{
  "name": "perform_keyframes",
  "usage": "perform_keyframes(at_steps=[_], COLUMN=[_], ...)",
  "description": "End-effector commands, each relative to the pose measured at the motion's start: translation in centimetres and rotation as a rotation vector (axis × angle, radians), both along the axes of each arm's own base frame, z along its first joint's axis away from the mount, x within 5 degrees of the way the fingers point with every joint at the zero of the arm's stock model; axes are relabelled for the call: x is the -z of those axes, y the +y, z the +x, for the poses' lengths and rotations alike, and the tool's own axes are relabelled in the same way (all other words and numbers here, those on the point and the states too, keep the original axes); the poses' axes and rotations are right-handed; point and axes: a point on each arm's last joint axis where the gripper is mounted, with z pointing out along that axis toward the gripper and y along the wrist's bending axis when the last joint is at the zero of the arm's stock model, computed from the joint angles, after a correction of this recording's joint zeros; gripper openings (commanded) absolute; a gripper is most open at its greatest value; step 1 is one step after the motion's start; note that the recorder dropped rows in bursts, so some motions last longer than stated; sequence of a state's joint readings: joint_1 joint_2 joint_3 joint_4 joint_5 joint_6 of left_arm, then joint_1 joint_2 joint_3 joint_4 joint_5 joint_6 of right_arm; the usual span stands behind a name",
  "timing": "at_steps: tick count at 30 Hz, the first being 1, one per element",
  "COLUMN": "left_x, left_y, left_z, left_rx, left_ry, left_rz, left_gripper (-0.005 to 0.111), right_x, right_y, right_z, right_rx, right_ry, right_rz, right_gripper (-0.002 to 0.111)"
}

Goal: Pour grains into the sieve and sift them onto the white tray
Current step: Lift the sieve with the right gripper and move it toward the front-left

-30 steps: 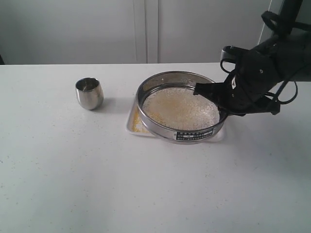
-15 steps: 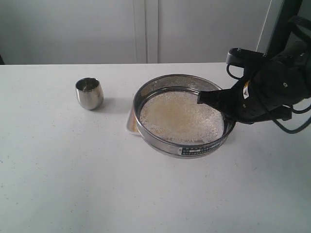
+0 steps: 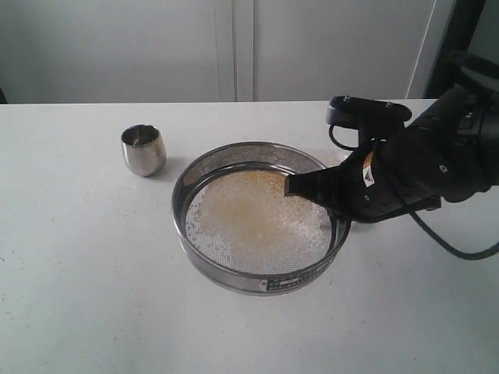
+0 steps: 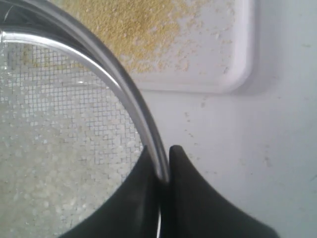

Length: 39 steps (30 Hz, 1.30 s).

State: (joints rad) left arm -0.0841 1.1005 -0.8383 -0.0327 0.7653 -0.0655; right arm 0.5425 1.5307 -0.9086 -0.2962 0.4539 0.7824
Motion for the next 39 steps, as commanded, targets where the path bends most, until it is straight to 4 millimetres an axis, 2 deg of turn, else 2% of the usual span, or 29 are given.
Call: perform_keyframes(at_steps=[1,11,21,39], left_x=[0.0,0.0,0.0,0.0], left_y=[0.0,0.0,0.0,0.0], left_z=[-0.3,-0.3,-0.3,-0.3], left_rx=[0.0,0.0,0.0,0.0], left_ry=[0.007,0.007,0.007,0.007], left_rz=[-0.009,-0.009,-0.009,-0.009], left_gripper=[0.0,0.0,0.0,0.0], right_x=[-0.3,0.2,3.4,7.9], right_y=[1.3,3.3,5.6,7.1], right_z=[-0.9,-1.8,-1.2,0.0], right_rx=[-0.057,-0.138,-0.167,-0.223], right_ry=[-0.036,-0.055,-0.025,-0.01], right_rz=[0.035,0.061,0.099,0.104], right_gripper=[0.0,0.0,0.0,0.0])
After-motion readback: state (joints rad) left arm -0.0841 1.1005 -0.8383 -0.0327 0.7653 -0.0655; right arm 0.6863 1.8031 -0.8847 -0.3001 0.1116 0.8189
